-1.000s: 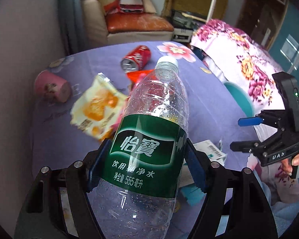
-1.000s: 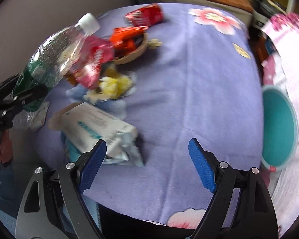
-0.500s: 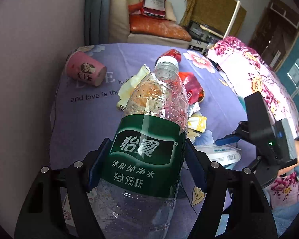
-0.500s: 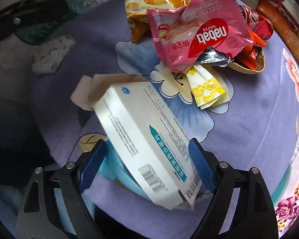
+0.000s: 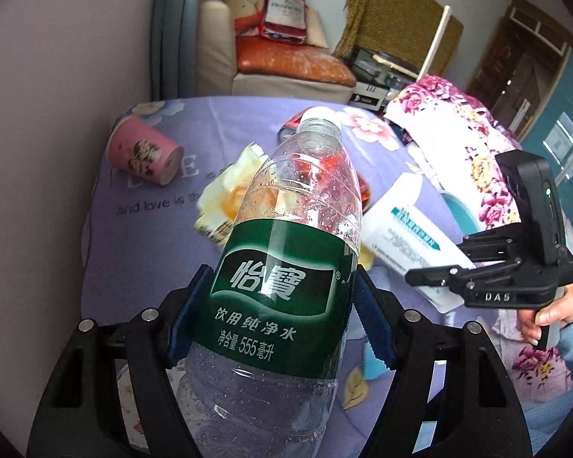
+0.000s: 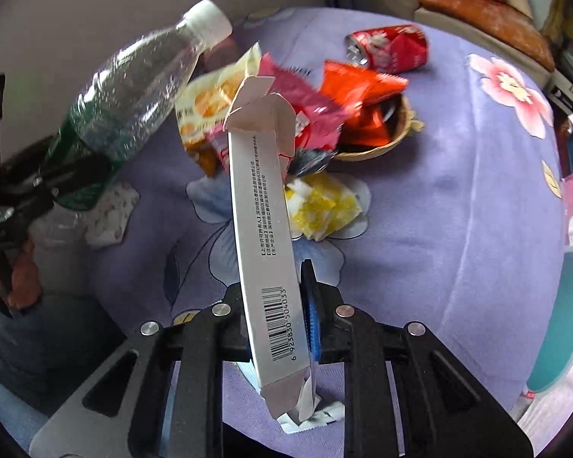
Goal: Collect trash
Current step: 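Grasp the white medicine box with the right gripper while the left gripper holds the bottle, then drop the bottle and the box into the teal bin, opening both grippers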
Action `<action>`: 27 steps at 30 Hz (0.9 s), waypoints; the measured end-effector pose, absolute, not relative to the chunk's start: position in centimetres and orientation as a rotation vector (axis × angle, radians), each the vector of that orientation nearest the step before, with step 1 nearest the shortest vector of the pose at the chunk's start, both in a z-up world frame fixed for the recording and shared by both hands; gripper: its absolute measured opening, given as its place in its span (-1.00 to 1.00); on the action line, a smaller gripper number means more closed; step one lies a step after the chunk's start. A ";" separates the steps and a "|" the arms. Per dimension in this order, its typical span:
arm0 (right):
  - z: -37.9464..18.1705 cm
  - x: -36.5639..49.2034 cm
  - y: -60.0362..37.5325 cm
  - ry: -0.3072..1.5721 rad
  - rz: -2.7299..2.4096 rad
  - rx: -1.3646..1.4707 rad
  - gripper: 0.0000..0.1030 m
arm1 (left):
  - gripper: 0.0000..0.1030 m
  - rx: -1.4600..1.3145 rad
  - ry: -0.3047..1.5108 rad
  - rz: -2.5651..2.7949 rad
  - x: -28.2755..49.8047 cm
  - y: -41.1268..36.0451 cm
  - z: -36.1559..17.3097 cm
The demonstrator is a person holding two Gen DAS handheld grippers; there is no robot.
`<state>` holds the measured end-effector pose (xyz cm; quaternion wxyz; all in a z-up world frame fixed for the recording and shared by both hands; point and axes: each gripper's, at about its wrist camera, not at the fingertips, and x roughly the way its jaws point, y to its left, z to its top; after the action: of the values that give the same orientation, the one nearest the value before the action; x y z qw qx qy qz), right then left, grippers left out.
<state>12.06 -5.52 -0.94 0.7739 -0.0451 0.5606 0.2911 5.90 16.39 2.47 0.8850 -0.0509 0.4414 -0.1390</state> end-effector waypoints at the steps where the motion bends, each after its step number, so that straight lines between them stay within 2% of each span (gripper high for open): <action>1: -0.5 12.4 -6.5 1.197 0.615 -0.067 -0.65 | 0.42 -0.099 0.912 -0.298 5.9 15.9 2.8; 10: 1.8 12.3 -16.4 1.083 0.450 0.196 -0.65 | 0.42 -0.029 0.930 -0.397 7.5 8.4 3.6; 27: -0.2 9.1 -36.7 0.964 0.134 0.488 -0.65 | 0.42 0.158 1.051 -0.607 12.4 -12.1 0.8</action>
<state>9.11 -36.75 -0.22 0.8555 0.2323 0.4585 0.0636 12.41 -12.09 0.77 0.8186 0.0741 0.4932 -0.2850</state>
